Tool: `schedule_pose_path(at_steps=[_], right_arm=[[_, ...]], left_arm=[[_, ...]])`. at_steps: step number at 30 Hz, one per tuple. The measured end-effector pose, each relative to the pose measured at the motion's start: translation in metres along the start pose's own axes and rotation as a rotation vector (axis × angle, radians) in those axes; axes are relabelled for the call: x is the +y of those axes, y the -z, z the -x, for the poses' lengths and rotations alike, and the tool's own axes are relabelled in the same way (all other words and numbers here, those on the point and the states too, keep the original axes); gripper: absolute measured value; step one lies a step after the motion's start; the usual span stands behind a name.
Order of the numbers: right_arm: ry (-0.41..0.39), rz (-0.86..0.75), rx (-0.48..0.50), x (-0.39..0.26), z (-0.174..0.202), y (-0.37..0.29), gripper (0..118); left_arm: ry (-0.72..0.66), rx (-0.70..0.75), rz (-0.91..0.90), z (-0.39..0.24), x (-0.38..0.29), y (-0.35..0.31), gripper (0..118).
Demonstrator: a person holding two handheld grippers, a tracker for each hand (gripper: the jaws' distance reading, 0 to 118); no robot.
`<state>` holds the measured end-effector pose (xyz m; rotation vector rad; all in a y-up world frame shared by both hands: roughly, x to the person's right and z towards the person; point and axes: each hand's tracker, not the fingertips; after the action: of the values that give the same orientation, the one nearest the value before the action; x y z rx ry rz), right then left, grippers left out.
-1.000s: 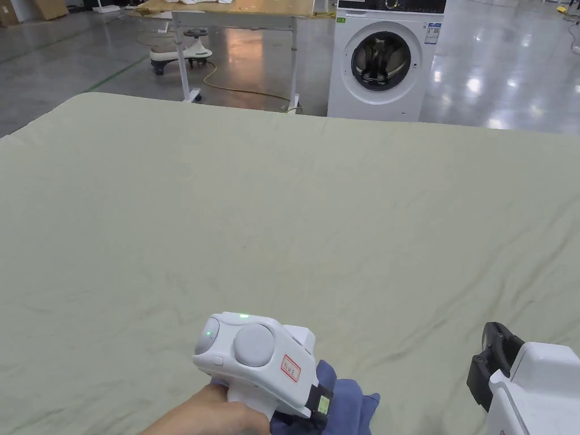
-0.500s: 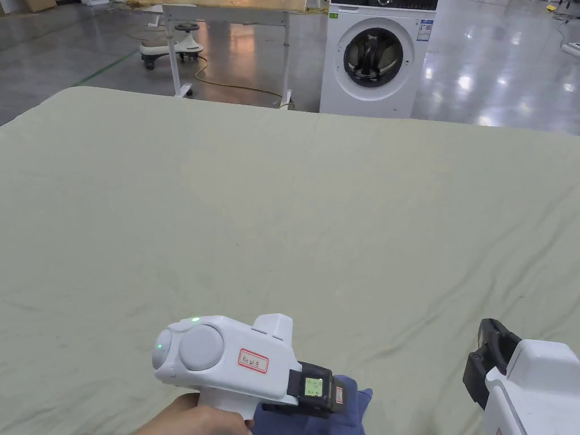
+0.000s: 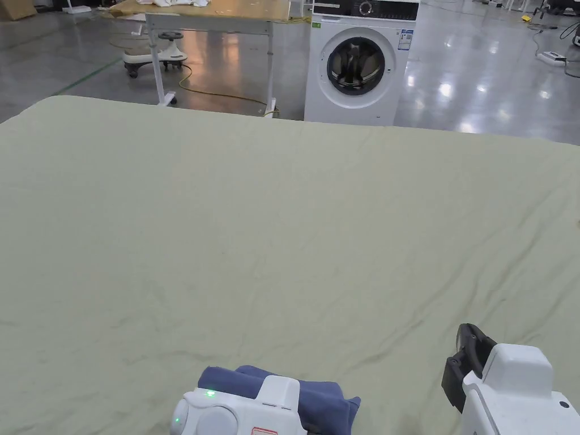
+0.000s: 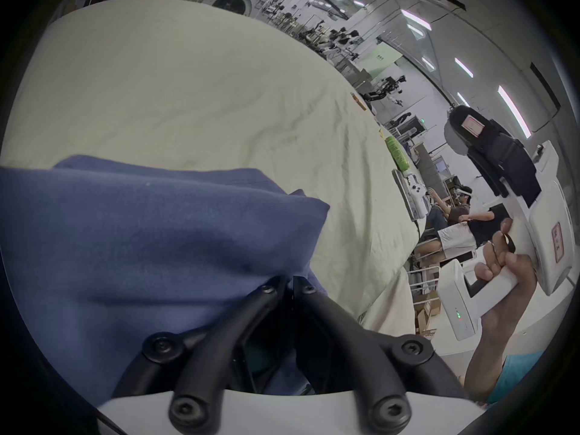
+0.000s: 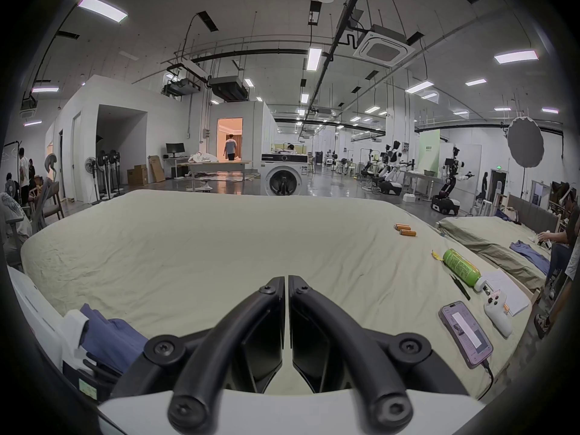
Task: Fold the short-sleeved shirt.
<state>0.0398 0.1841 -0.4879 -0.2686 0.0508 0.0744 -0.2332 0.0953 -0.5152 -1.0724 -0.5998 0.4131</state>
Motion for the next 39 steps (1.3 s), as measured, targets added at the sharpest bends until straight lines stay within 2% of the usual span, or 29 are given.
schedule_pose_path(at_steps=[4, 7, 16, 20, 23, 28, 30, 32, 36, 39], right_arm=[[0.001, -0.020, 0.006, 0.007, 0.007, 0.004, 2], [0.007, -0.045, 0.009, 0.012, 0.015, 0.009, 2], [0.023, -0.144, 0.007, 0.037, 0.035, 0.025, 2], [0.036, -0.185, -0.013, 0.046, 0.036, 0.027, 2], [0.043, -0.202, -0.025, 0.052, 0.035, 0.026, 2], [0.029, -0.173, -0.009, 0.048, 0.034, 0.014, 2], [0.033, -0.111, 0.045, 0.037, 0.040, 0.003, 1], [-0.003, -0.051, 0.093, 0.022, 0.052, -0.007, 1], [-0.042, 0.081, 0.214, -0.025, 0.087, -0.025, 2], [-0.071, 0.165, 0.264, -0.058, 0.112, -0.025, 2]], left_arm=[[0.099, 0.040, -0.108, -0.007, 0.008, -0.033, 8], [0.147, 0.104, -0.269, -0.007, 0.019, -0.064, 6], [0.310, 0.619, -0.835, 0.002, 0.039, -0.133, 3], [0.350, 0.764, -1.020, 0.008, 0.038, -0.148, 3], [0.344, 0.835, -1.047, 0.011, 0.037, -0.154, 3], [0.356, 0.837, -1.032, 0.015, 0.028, -0.159, 3], [0.344, 0.816, -1.014, 0.016, 0.021, -0.162, 3], [0.335, 0.807, -1.010, 0.018, 0.013, -0.164, 3], [0.285, 0.784, -0.983, 0.027, -0.003, -0.167, 3], [0.266, 0.783, -0.953, 0.036, -0.016, -0.167, 3]])
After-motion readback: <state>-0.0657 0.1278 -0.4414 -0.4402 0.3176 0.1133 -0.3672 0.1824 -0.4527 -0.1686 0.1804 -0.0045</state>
